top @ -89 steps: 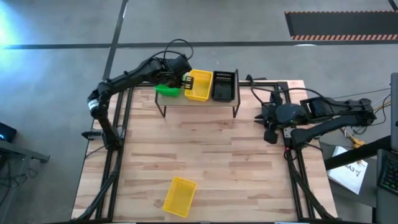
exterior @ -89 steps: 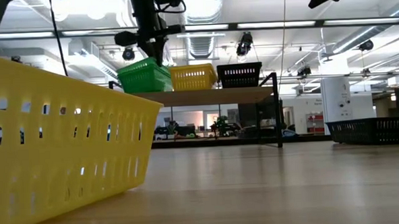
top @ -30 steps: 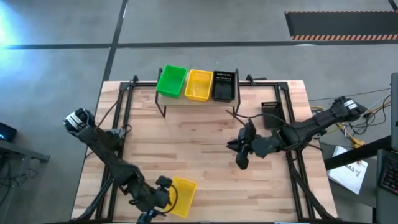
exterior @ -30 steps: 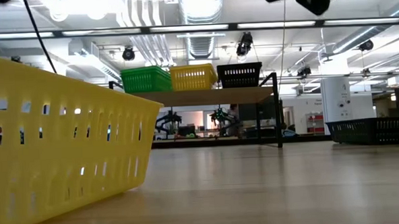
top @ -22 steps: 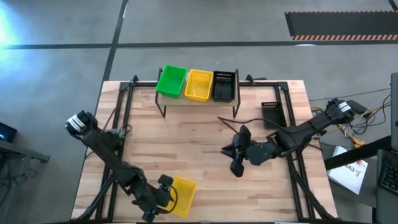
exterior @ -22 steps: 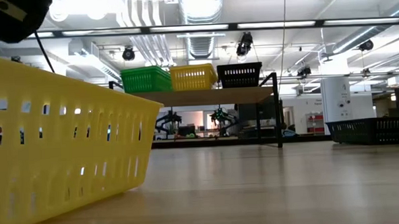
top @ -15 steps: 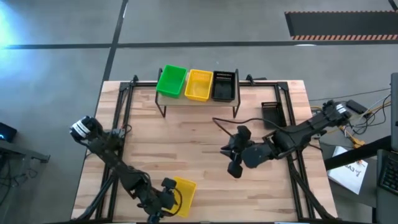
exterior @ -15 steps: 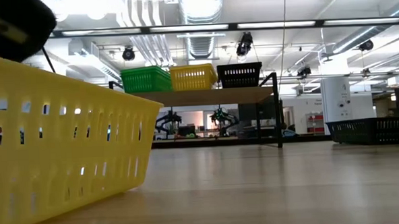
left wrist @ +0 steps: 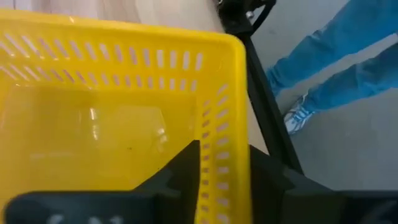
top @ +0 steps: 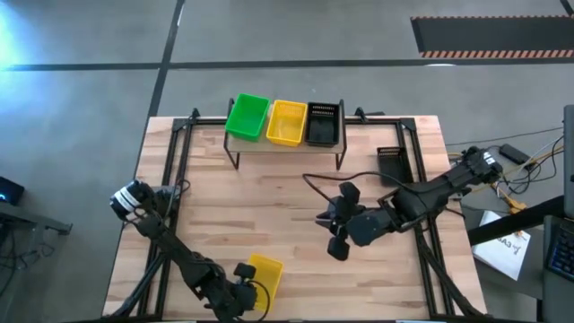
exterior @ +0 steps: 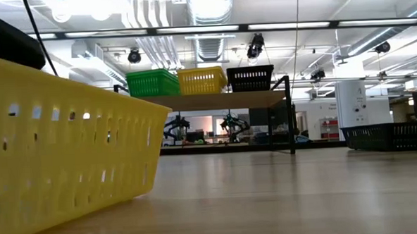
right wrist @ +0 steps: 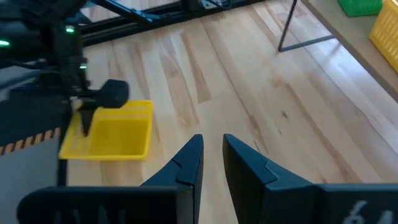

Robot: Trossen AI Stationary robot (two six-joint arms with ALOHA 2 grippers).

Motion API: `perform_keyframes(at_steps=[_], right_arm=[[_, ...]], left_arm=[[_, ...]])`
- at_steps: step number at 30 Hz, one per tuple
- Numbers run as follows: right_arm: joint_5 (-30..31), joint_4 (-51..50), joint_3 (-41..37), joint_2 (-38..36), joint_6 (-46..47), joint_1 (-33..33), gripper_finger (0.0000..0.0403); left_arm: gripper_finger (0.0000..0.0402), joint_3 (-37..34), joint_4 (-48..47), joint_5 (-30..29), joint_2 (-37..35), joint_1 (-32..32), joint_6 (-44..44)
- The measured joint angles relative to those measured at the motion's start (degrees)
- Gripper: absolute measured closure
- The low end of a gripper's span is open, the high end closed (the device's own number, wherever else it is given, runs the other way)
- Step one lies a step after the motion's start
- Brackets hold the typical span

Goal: Stack baskets on shelf by color
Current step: Stack the yellow bin on the yellow bin on the shelf

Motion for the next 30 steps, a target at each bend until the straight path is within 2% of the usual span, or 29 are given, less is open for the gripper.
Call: perform_keyframes(at_steps=[5, 12, 17, 20, 30], right_arm=[[0.0, -1.0, 0.0, -3.0, 0.3, 2.5, 0.0349], [0.0, -10.9, 0.0, -7.4, 3.6, 6.1, 0.0349], [-0.1, -20.2, -1.1, -8.9, 4.4, 7.8, 0.0349], [-0.1, -21.4, -4.3, -10.2, 4.3, 8.6, 0.0349], [-0.4, -17.5, -23.7, -19.7, 13.4, 10.5, 0.0349]], left_arm=[[0.0387, 1.8, -3.3, 0.3, -1.1, 0.6, -0.9], [0.0401, 4.8, -14.2, 0.8, -9.1, 6.0, 0.2], [0.0401, 6.8, -17.3, 0.7, -17.0, 14.8, 4.6], [0.0401, 9.4, -17.2, 2.7, -20.5, 21.5, 9.0], [0.0402, 24.6, -18.2, 5.3, -21.4, 43.3, 26.3]])
